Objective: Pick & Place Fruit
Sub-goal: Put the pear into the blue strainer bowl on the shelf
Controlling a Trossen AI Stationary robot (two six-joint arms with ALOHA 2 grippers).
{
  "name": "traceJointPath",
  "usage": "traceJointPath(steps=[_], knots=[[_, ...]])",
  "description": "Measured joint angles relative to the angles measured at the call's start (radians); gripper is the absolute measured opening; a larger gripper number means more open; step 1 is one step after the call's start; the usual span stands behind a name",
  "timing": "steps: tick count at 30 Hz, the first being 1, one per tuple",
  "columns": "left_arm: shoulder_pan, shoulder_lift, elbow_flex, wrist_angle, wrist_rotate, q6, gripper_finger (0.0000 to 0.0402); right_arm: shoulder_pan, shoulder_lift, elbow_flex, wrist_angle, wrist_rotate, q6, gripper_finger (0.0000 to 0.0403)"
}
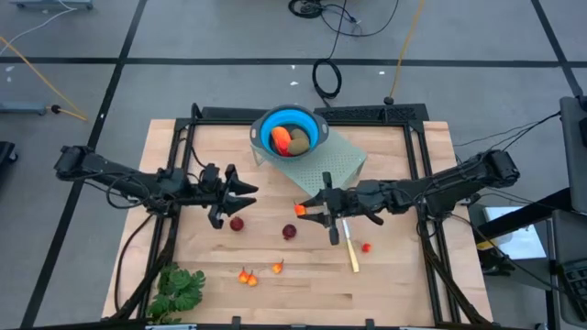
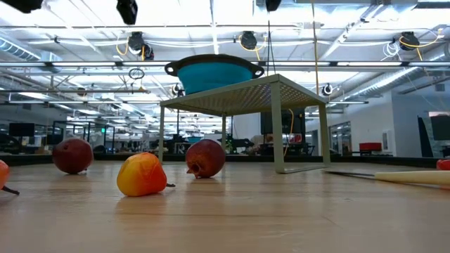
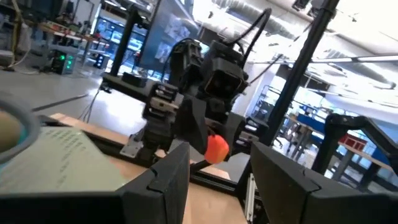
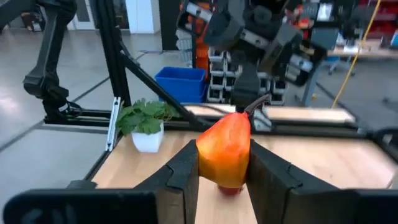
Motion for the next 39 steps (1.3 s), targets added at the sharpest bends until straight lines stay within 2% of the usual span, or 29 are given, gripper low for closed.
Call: traceJointPath(steps=[4, 10, 23, 39], knots=[[0.0, 0.064, 0.047, -0.001, 0.029, 0.02, 0.0173, 0.0, 0.001, 0.001, 0.029, 0.054, -0.076, 0.0097], [0.0, 0.163, 0.119, 0.0, 0.059, 0.021, 0.0173, 0.002, 0.0, 0.001, 0.086, 0.052, -0.195, 0.0107], [0.025, 0.322, 0.268, -0.001, 0.072, 0.065, 0.0173, 0.001, 0.0, 0.001, 0.086, 0.052, -0.233, 0.0102], [0.048, 0.429, 0.36, 0.002, 0.084, 0.033, 0.0173, 0.002, 0.0, 0.001, 0.085, 0.052, -0.255, 0.01]])
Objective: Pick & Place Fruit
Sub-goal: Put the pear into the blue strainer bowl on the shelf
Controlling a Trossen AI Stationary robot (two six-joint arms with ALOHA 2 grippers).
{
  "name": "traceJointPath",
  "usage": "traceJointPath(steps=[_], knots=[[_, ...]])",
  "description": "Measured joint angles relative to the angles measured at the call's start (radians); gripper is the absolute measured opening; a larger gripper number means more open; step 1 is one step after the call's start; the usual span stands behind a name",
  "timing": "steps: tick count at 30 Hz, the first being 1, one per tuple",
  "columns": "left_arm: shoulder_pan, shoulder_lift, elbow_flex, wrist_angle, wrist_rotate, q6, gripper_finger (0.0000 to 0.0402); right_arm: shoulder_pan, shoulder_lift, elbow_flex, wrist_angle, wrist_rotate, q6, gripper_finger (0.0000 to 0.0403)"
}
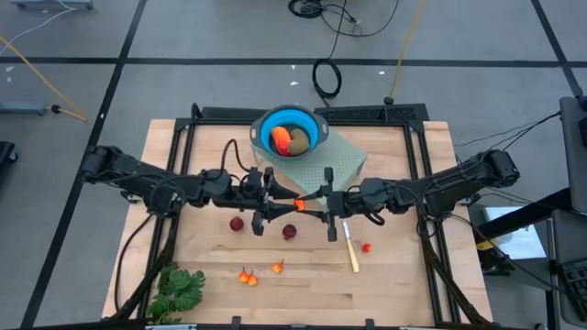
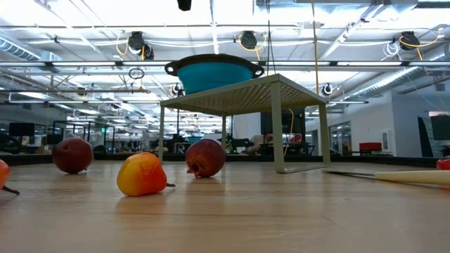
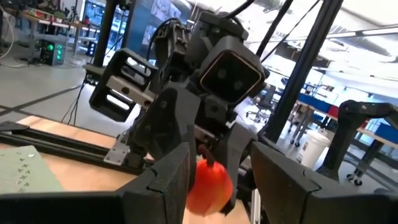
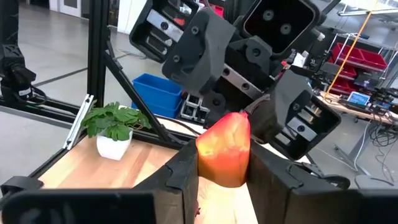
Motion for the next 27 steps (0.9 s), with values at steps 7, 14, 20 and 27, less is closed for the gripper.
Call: traceJointPath(steps=[7, 14, 20, 27], knots=[[0.0, 0.016, 0.028, -0.003, 0.0, 0.0, 0.0173, 0.0, 0.0, 0.0, -0.002, 0.0, -0.001, 0.0101], [0.0, 0.016, 0.028, -0.019, -0.015, 0.0, 0.0173, 0.0, 0.0, 0.0, 0.001, 0.0, 0.0, 0.0101], [0.0, 0.016, 0.028, -0.04, -0.016, -0.003, 0.0171, 0.0, 0.0, 0.0, 0.007, 0.0, 0.0, 0.0101], [0.005, 0.016, 0.028, -0.04, -0.015, 0.006, 0.0101, 0.0, 0.0, -0.001, 0.008, 0.0, 0.0, 0.0101]])
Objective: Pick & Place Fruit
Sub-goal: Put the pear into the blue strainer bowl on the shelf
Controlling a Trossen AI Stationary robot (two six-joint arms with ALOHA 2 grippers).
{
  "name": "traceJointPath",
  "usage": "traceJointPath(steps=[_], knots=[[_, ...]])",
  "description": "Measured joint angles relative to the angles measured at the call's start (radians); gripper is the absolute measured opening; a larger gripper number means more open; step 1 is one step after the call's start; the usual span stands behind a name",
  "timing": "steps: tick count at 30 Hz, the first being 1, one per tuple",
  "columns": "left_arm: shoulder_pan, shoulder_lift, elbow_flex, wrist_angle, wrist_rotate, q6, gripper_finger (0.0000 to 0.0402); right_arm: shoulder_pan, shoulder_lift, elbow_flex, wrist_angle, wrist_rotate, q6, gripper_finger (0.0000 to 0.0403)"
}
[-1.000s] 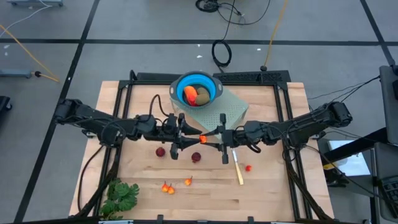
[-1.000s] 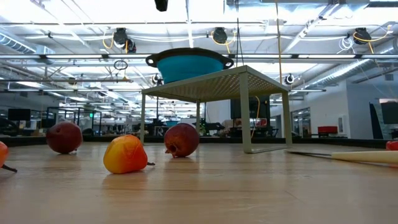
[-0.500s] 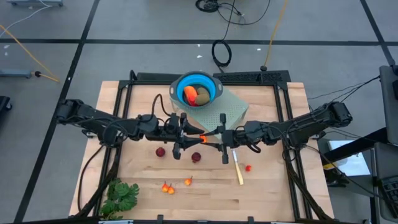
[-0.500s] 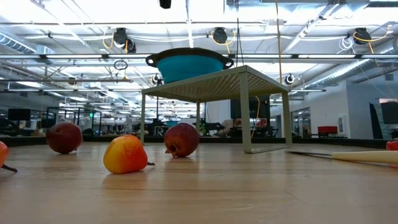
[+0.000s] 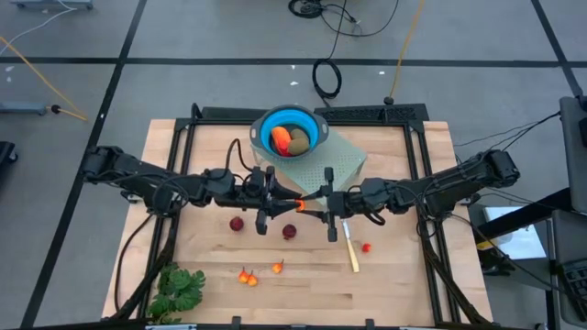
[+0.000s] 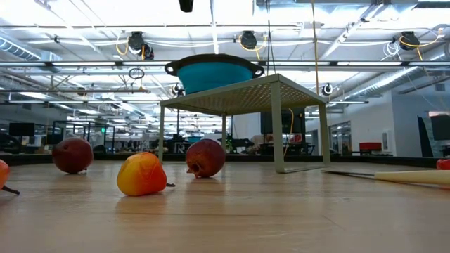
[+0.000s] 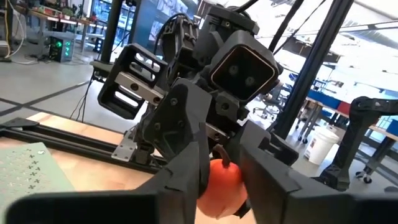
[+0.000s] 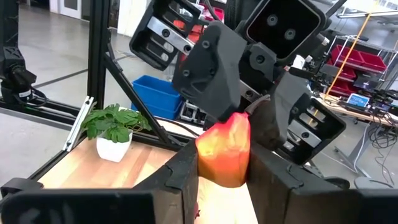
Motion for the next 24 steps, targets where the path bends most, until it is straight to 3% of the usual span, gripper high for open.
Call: traceJointPath(steps=[10, 24], knots=[[0.019, -0.002, 0.0, 0.005, 0.054, -0.006, 0.0008, 0.0, -0.001, 0.0, -0.003, 0.0, 0.001, 0.0101], [0.021, -0.002, 0.0, -0.012, 0.063, -0.006, 0.0002, 0.0, 0.0, -0.001, -0.003, -0.004, 0.043, 0.0117]])
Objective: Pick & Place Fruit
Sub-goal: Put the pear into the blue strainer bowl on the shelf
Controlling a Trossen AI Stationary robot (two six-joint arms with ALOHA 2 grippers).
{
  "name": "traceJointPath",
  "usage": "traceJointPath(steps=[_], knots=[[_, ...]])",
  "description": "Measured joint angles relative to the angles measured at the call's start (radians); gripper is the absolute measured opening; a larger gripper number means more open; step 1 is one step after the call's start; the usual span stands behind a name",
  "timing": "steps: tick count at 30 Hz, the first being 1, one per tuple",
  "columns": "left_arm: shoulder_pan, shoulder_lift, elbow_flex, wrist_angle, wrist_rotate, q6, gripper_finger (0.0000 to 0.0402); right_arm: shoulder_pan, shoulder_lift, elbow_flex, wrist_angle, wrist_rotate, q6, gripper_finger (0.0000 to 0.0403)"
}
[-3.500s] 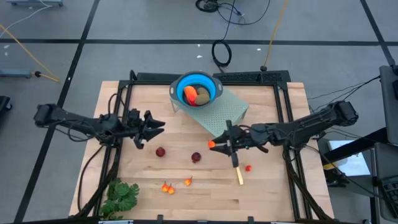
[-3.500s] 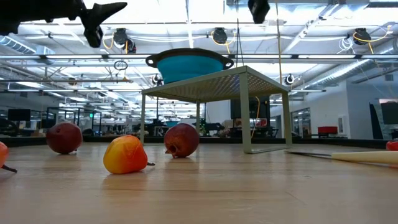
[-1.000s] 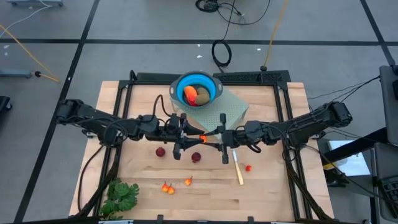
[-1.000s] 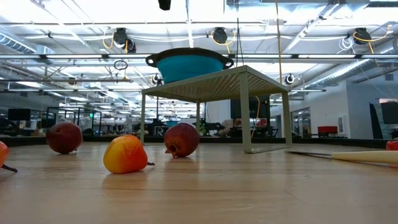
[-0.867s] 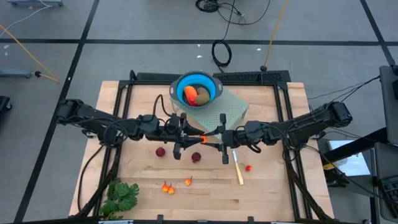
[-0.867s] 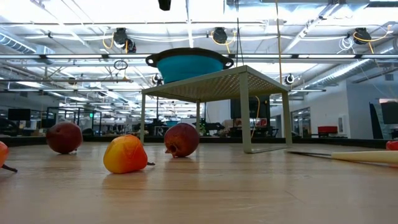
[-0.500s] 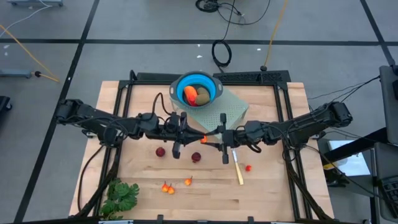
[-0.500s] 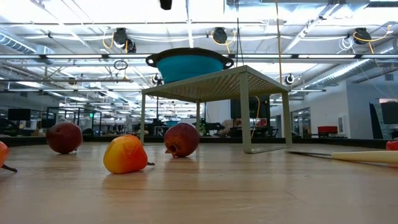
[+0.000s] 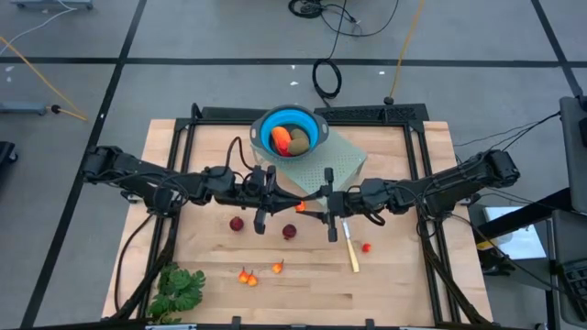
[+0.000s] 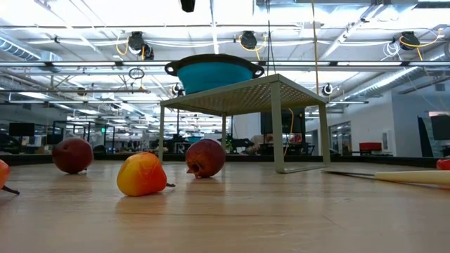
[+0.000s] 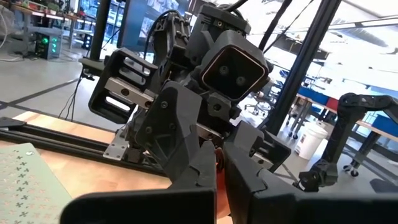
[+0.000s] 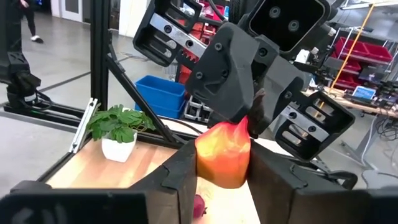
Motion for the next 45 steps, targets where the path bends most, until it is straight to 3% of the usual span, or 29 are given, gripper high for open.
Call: traceJointPath(steps=[14, 31, 38, 45], knots=[[0.0, 0.002, 0.0, -0.007, 0.015, 0.007, 0.0, 0.0, 0.0, 0.001, -0.008, -0.002, 0.128, 0.0161], [0.0, 0.001, -0.001, -0.017, 0.017, 0.014, 0.0, 0.0, 0.0, 0.002, -0.151, 0.0, 0.255, 0.0227], [0.017, -0.048, -0.001, -0.063, 0.011, 0.031, 0.0, 0.014, 0.0, 0.002, -0.238, 0.0, 0.298, 0.0217], [0.063, -0.11, -0.001, -0.163, 0.007, 0.046, 0.0, 0.047, 0.0, 0.002, -0.277, 0.0, 0.295, 0.0168]])
